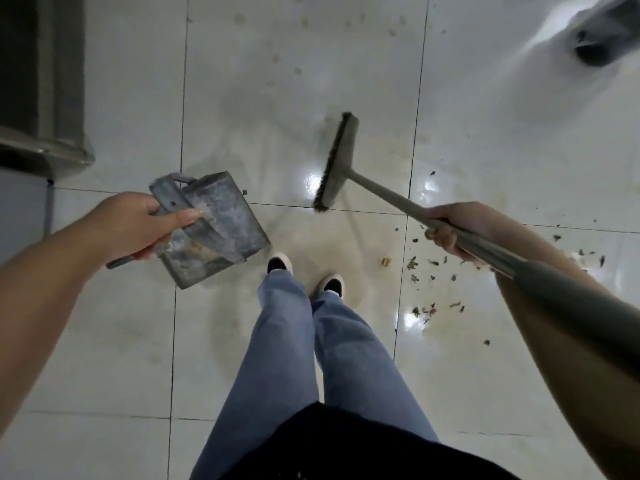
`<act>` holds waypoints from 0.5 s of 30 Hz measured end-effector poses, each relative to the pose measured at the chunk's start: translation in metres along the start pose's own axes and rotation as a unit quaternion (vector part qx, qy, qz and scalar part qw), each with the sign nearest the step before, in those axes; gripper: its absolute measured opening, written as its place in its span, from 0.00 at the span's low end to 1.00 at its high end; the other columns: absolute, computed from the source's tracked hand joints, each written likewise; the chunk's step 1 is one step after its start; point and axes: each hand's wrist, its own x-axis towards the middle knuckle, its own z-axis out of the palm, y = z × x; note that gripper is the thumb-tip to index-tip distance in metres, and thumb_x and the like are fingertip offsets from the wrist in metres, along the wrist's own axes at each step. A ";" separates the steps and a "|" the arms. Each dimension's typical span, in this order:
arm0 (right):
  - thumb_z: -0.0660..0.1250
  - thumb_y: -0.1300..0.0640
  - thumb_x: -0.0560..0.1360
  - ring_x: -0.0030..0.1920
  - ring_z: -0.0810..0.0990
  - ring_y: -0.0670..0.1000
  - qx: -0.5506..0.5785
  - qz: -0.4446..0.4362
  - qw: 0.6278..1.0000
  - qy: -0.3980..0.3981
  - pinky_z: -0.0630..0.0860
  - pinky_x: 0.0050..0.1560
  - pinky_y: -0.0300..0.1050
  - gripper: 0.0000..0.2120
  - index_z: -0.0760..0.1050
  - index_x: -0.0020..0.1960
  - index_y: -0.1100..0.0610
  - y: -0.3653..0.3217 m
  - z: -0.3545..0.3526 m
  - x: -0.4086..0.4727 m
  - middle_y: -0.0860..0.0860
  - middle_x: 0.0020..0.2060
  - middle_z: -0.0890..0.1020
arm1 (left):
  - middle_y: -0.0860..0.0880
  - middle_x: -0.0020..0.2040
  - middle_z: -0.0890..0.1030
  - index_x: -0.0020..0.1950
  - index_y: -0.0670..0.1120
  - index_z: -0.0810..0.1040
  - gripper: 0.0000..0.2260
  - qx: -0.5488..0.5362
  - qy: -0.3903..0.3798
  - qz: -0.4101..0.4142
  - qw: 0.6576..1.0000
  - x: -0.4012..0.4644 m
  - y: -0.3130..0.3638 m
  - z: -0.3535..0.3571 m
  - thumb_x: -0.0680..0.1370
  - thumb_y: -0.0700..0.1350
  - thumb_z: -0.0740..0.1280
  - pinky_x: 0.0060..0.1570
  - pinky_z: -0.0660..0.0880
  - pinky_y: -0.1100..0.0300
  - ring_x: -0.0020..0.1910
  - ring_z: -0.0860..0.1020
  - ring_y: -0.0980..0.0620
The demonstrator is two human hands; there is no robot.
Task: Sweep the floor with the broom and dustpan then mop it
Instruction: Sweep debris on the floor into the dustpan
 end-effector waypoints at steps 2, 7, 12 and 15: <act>0.52 0.55 0.83 0.13 0.67 0.43 0.033 -0.024 0.998 -0.048 0.65 0.14 0.29 0.11 0.64 0.44 0.58 -0.028 0.028 0.020 0.48 0.19 0.67 | 0.49 0.17 0.72 0.28 0.43 0.74 0.28 0.029 0.004 0.012 0.999 0.009 0.004 -0.007 0.64 0.69 0.65 0.23 0.65 0.67 0.13 0.67 0.56; 0.54 0.57 0.82 0.14 0.67 0.43 0.018 -0.059 0.998 -0.034 0.66 0.14 0.30 0.05 0.61 0.52 0.59 -0.083 0.074 0.051 0.50 0.23 0.67 | 0.48 0.15 0.70 0.22 0.45 0.70 0.30 0.037 -0.011 0.041 0.998 0.043 0.023 -0.030 0.56 0.74 0.61 0.25 0.64 0.65 0.12 0.66 0.56; 0.56 0.56 0.82 0.13 0.68 0.44 0.017 -0.019 0.997 0.075 0.66 0.14 0.30 0.07 0.65 0.48 0.59 -0.068 0.021 0.044 0.50 0.18 0.71 | 0.49 0.15 0.70 0.25 0.46 0.71 0.25 -0.019 -0.023 0.045 0.999 0.078 0.056 -0.050 0.66 0.66 0.68 0.24 0.65 0.64 0.13 0.67 0.54; 0.53 0.57 0.82 0.13 0.67 0.44 0.098 -0.007 0.988 0.119 0.65 0.13 0.30 0.09 0.66 0.46 0.60 -0.040 -0.025 0.026 0.50 0.18 0.69 | 0.52 0.17 0.71 0.28 0.45 0.71 0.23 -0.022 -0.029 0.071 0.997 0.093 0.087 -0.057 0.68 0.63 0.69 0.24 0.66 0.64 0.15 0.68 0.56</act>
